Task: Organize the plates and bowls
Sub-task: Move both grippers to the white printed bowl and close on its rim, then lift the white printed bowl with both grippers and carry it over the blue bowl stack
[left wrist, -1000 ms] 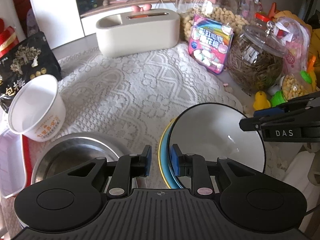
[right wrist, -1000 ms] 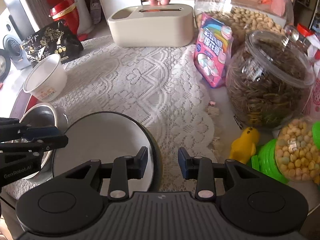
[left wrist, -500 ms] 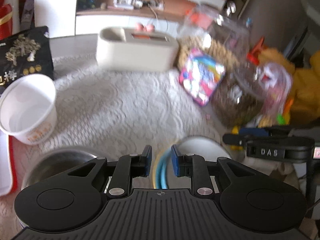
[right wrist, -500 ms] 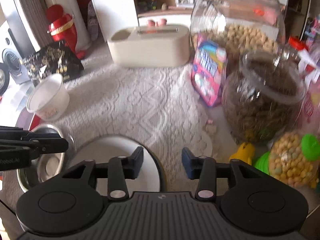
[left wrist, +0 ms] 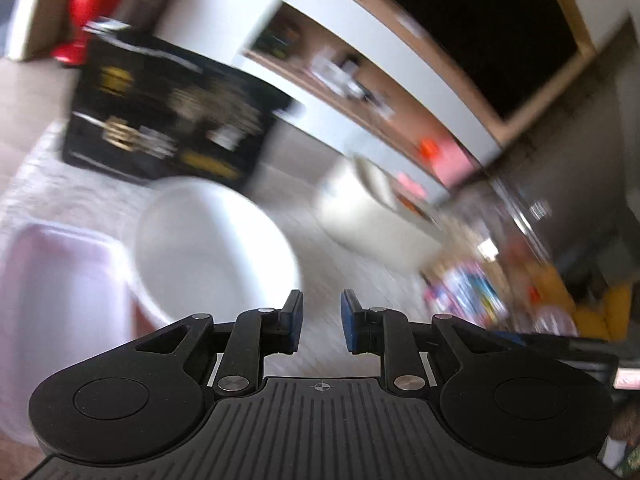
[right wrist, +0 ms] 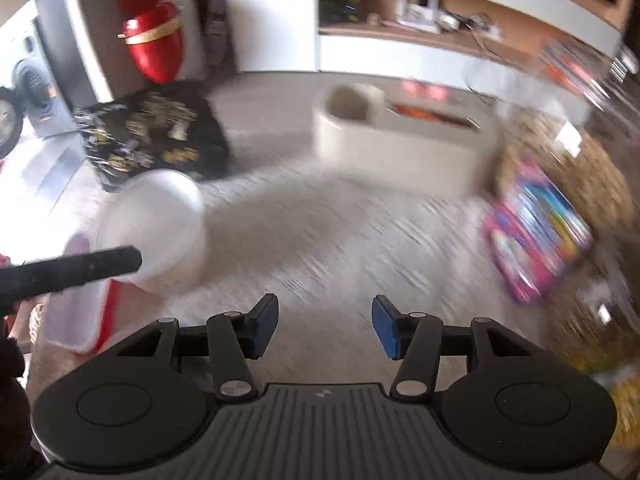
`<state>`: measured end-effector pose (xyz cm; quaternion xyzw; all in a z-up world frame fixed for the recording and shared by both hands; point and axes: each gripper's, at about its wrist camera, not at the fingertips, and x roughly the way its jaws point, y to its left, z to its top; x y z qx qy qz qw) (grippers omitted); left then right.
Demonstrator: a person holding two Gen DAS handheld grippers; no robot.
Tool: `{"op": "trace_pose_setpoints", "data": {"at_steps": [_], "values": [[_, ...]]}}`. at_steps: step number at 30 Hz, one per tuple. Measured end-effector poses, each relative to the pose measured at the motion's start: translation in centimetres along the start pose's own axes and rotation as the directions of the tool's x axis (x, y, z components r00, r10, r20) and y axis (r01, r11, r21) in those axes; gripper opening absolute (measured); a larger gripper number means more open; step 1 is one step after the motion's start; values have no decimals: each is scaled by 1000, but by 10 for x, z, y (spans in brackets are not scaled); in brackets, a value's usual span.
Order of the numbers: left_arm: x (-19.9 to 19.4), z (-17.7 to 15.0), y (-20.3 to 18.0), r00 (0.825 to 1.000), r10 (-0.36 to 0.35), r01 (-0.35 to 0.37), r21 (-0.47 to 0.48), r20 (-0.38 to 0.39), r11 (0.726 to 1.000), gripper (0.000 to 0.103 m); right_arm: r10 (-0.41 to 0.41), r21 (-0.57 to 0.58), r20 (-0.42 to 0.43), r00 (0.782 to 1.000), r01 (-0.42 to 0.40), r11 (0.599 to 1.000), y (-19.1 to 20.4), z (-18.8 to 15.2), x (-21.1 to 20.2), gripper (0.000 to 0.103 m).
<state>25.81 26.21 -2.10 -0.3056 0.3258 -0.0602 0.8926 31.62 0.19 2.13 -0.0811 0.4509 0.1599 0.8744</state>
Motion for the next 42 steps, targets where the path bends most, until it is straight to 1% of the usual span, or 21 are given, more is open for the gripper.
{"op": "trace_pose_setpoints", "data": {"at_steps": [2, 4, 5, 6, 9, 12, 15, 18, 22, 26, 28, 29, 30, 33, 36, 39, 42], "values": [[2, 4, 14, 997, 73, -72, -28, 13, 997, 23, 25, -31, 14, 1000, -25, 999, 21, 15, 10, 54], [3, 6, 25, 987, 152, -149, -62, 44, 987, 23, 37, -44, 6, 999, -37, 998, 39, 29, 28, 54], [3, 7, 31, 980, 187, -181, -85, 71, 980, 23, 40, -37, -1, 999, -40, 998, 46, 36, 38, 54], [1, 10, 37, 975, 201, -191, -105, 93, 976, 23, 42, -27, -11, 999, -43, 999, 53, 42, 49, 54], [-3, 16, 60, 970, 203, -178, -176, 136, 968, 23, 65, 15, -28, 997, -64, 998, 67, 53, 74, 54], [4, 19, 74, 967, 231, -207, -195, 105, 959, 23, 89, 43, -54, 995, -87, 995, 78, 59, 94, 54], [22, 14, 77, 962, 271, -264, -160, 23, 951, 23, 94, 51, -79, 992, -91, 995, 84, 60, 110, 54], [39, 7, 75, 962, 271, -272, -134, -24, 953, 23, 77, 49, -102, 992, -72, 996, 89, 62, 127, 54], [46, 2, 70, 961, 277, -277, -87, -18, 957, 24, 45, 58, -147, 988, -37, 998, 97, 63, 152, 54], [50, 2, 72, 969, 244, -246, -85, -29, 966, 24, 74, 50, -186, 980, -66, 997, 106, 61, 166, 53], [50, 1, 74, 972, 230, -233, -93, -35, 968, 25, 96, 43, -227, 969, -89, 995, 113, 57, 173, 41], [50, 0, 74, 973, 229, -232, -96, -36, 968, 24, 99, 41, -247, 964, -91, 995, 117, 56, 176, 40], [49, 0, 74, 973, 228, -231, -96, -36, 968, 24, 85, 37, -251, 964, -78, 996, 119, 54, 177, 39], [45, -1, 72, 973, 226, -229, -90, -47, 969, 24, 63, 17, -243, 968, -61, 998, 123, 53, 174, 33], [35, -3, 63, 977, 209, -211, -77, -31, 974, 25, 56, 23, -235, 970, -52, 998, 120, 53, 165, 33], [18, -6, 43, 980, 201, -200, -49, 8, 979, 25, 64, 15, -206, 976, -63, 998, 114, 51, 143, 33], [-1, -12, 12, 979, 197, -197, -17, 45, 980, 25, 75, -9, -158, 985, -77, 997, 106, 46, 112, 33]]}}
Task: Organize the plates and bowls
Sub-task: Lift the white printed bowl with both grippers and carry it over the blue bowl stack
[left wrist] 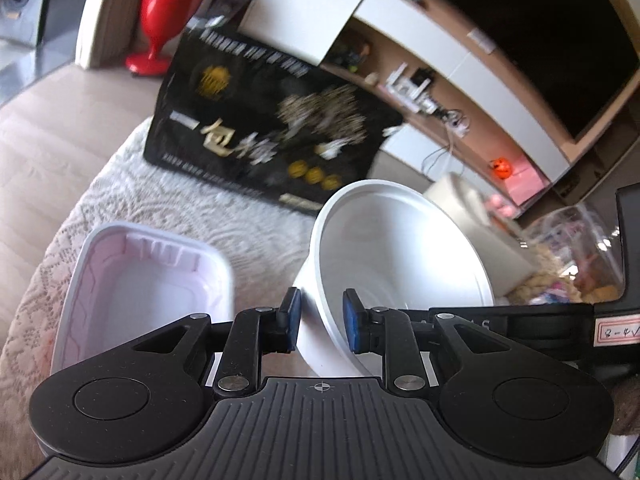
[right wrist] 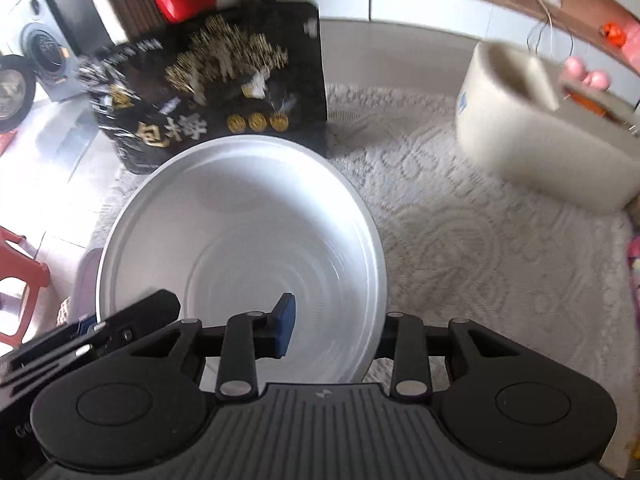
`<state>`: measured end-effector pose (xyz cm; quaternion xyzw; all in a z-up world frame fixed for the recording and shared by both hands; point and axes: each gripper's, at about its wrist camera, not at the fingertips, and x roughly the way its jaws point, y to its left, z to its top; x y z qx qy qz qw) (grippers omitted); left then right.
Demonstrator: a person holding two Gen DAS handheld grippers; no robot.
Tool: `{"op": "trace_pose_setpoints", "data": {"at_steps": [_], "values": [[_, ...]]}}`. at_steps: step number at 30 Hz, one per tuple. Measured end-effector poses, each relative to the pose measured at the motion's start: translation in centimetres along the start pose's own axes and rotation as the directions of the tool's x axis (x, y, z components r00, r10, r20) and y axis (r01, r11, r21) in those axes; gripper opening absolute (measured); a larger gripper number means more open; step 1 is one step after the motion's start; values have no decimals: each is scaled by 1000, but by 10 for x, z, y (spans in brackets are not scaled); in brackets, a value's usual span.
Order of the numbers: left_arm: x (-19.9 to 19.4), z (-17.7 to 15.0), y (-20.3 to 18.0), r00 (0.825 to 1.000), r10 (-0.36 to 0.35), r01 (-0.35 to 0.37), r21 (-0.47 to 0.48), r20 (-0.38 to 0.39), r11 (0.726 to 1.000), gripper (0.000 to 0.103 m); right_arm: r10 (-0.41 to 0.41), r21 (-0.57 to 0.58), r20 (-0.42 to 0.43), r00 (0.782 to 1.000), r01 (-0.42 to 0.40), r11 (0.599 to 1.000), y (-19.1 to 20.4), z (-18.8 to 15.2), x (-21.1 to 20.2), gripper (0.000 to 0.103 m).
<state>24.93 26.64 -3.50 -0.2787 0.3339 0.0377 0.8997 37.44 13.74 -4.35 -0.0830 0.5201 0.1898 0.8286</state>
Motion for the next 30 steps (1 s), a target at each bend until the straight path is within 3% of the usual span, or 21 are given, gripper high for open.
{"op": "trace_pose_setpoints", "data": {"at_steps": [6, 14, 23, 26, 30], "values": [[-41, -17, -66, 999, -21, 16, 107, 46, 994, 25, 24, -15, 98, 995, -23, 1000, -31, -27, -67, 33], [-86, -59, -158, 994, -90, 72, 228, 69, 971, 25, 55, 39, 184, 981, -63, 997, -109, -86, -150, 33], [-87, -107, -198, 975, -200, 219, 297, -91, 930, 25, -5, 91, 243, 970, -18, 996, -180, -160, -205, 34], [-76, -116, -198, 972, -191, 224, 293, -140, 929, 25, 3, 97, 243, 970, -27, 995, -192, -178, -207, 34], [-54, -134, -200, 972, -105, 170, 325, -210, 930, 24, 14, 104, 199, 980, -36, 994, -203, -193, -190, 34]]}}
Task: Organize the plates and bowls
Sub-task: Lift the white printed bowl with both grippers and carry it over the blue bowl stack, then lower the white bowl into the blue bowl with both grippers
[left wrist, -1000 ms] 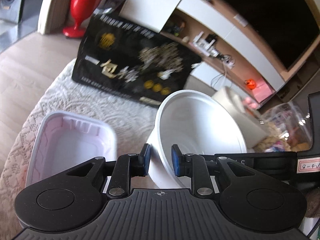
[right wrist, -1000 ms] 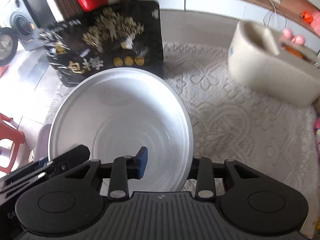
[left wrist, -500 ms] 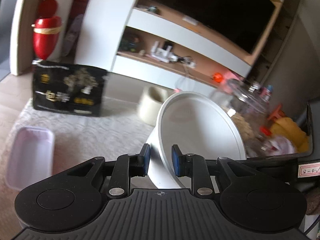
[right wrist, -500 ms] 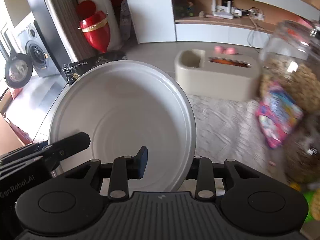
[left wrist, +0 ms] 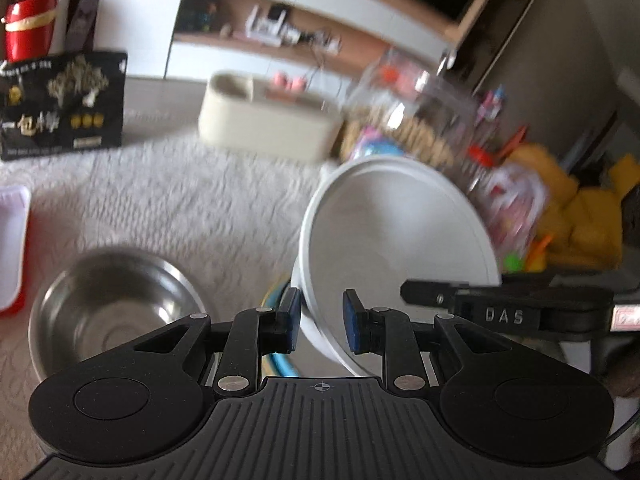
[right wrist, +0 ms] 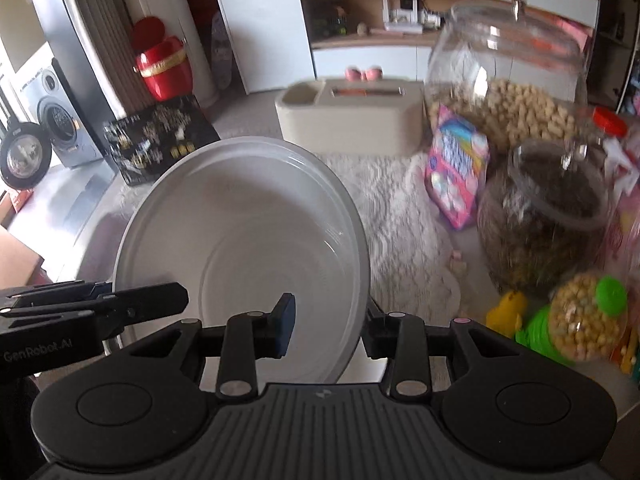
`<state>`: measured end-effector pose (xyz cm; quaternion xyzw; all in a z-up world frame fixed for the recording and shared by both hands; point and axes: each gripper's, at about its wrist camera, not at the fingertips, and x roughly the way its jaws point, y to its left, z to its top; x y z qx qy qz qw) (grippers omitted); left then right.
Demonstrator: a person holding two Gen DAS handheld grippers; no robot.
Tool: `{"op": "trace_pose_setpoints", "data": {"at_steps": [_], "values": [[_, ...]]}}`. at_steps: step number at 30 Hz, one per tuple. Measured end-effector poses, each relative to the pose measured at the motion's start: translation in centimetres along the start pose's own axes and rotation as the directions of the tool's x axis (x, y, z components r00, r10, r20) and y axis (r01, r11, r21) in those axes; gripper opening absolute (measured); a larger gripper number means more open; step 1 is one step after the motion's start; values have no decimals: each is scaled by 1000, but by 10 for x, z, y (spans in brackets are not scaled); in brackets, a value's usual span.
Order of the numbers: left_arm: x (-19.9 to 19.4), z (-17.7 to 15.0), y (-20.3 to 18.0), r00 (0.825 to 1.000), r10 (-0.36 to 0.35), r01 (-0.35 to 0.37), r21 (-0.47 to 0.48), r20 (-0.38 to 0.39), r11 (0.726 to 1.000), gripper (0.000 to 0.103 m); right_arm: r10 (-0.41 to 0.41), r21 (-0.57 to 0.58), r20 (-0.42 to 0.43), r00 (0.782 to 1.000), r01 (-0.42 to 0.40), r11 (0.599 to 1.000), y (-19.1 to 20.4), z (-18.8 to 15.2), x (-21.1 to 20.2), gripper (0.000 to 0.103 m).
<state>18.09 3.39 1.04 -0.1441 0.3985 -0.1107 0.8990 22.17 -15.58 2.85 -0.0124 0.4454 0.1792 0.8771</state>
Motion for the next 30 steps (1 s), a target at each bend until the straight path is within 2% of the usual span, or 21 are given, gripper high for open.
{"op": "trace_pose_setpoints", "data": {"at_steps": [4, 7, 21, 30], "values": [[31, -13, -1, 994, 85, -83, 31, -66, 996, 23, -13, -8, -74, 997, 12, 1000, -6, -14, 27, 34], [40, -20, 1, 990, 106, -103, 35, -96, 994, 22, -33, -2, -110, 993, 33, 999, -11, -20, 45, 34], [24, -21, -1, 989, 140, -139, 41, -45, 989, 22, -24, 26, -112, 993, 27, 999, -20, -22, 48, 34], [21, -22, -3, 990, 134, -132, 47, -41, 990, 22, -26, 31, -101, 995, 30, 999, -22, -22, 42, 34]]}}
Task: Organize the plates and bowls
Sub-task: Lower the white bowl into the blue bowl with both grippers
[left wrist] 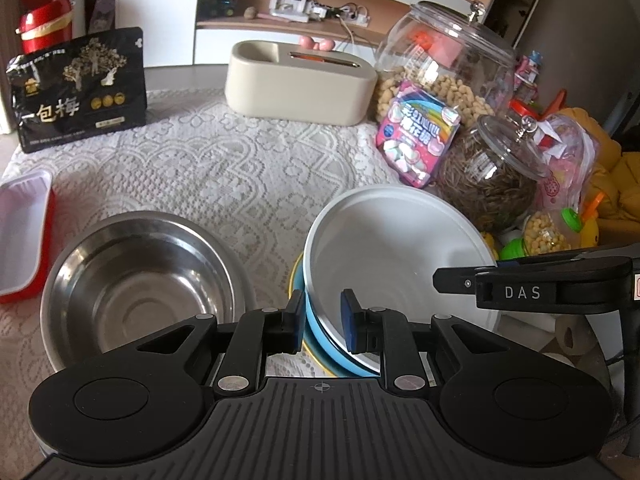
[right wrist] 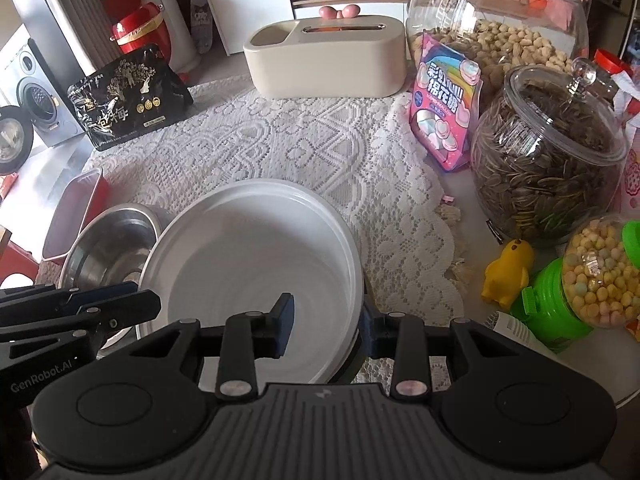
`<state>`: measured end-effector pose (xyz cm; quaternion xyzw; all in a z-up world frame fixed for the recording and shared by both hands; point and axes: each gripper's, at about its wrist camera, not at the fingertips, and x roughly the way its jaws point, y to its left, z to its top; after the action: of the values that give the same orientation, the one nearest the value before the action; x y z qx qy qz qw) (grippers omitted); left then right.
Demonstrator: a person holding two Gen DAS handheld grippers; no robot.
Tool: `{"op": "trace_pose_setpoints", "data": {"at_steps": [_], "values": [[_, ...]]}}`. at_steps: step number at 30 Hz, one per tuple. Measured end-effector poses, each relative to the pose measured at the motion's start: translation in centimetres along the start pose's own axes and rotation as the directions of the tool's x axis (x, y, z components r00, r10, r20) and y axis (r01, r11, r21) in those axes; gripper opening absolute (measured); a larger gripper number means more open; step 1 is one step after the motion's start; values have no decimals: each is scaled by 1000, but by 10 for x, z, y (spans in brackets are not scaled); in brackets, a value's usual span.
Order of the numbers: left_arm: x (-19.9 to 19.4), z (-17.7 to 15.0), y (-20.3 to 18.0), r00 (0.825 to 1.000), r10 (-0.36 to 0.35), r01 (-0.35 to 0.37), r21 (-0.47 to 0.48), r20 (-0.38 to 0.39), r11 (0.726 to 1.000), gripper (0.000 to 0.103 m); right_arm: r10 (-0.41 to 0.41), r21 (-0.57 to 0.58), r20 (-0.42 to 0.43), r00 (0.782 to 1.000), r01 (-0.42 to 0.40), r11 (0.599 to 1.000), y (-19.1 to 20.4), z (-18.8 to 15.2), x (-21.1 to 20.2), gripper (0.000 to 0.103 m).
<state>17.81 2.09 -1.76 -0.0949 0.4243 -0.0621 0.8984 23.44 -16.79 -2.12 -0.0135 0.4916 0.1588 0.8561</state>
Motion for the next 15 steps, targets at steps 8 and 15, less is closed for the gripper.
{"op": "trace_pose_setpoints", "data": {"at_steps": [8, 15], "values": [[2, -2, 2, 1000, -3, 3, -3, -6, 1000, 22, -1, 4, -8, 1000, 1, 1000, -1, -2, 3, 34], [5, -2, 10, 1000, -19, 19, -36, -13, 999, 22, -4, 20, 1, 1000, 4, 1000, -6, -2, 1, 41]]}}
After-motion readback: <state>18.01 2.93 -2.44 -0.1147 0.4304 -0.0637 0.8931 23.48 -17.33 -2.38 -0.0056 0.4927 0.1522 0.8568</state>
